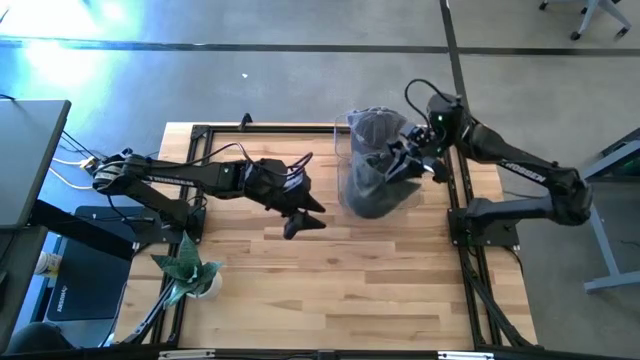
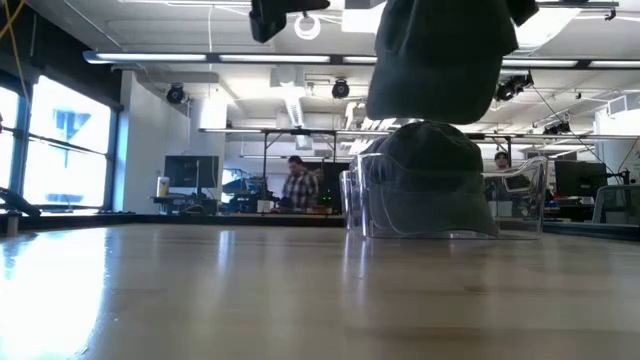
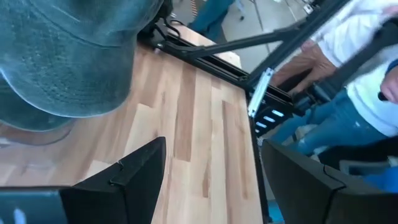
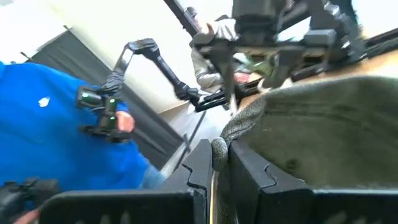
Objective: Pick & Place hat
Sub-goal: Put the black cap into the bottom transparent bin
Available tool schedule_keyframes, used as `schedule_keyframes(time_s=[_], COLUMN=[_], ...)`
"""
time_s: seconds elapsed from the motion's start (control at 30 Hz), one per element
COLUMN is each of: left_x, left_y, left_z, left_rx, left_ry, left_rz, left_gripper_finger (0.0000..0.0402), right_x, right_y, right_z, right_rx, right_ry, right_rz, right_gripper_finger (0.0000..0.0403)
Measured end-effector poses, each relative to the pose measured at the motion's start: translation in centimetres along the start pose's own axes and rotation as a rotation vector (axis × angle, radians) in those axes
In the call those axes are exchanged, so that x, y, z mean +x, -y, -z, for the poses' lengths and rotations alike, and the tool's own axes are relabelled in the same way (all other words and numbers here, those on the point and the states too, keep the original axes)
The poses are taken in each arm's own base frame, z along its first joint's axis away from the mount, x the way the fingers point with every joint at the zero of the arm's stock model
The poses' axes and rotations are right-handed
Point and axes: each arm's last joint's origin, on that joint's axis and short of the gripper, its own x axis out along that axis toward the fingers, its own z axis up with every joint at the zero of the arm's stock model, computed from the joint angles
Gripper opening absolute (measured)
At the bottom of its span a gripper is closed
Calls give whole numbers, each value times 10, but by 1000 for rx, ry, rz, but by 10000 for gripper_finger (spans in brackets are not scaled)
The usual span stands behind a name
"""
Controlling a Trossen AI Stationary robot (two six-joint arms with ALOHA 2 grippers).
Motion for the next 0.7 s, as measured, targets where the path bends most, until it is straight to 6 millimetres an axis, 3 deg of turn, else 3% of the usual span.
schedule_keyframes(time_s=[0.47, 0.7], left_x=[0, 0], left_y=[-1, -1], left_z=[-1, -1], left_rx=[-176, -180], left_ry=[21, 22], left_rz=[-34, -35], left_gripper_finger=[259, 259], right_x=[-49, -41], right_y=[18, -16], right_z=[-6, -22], right_rx=[-214, -291], right_ry=[88, 15], right_rz=[71, 184], right_gripper_finger=[29, 29])
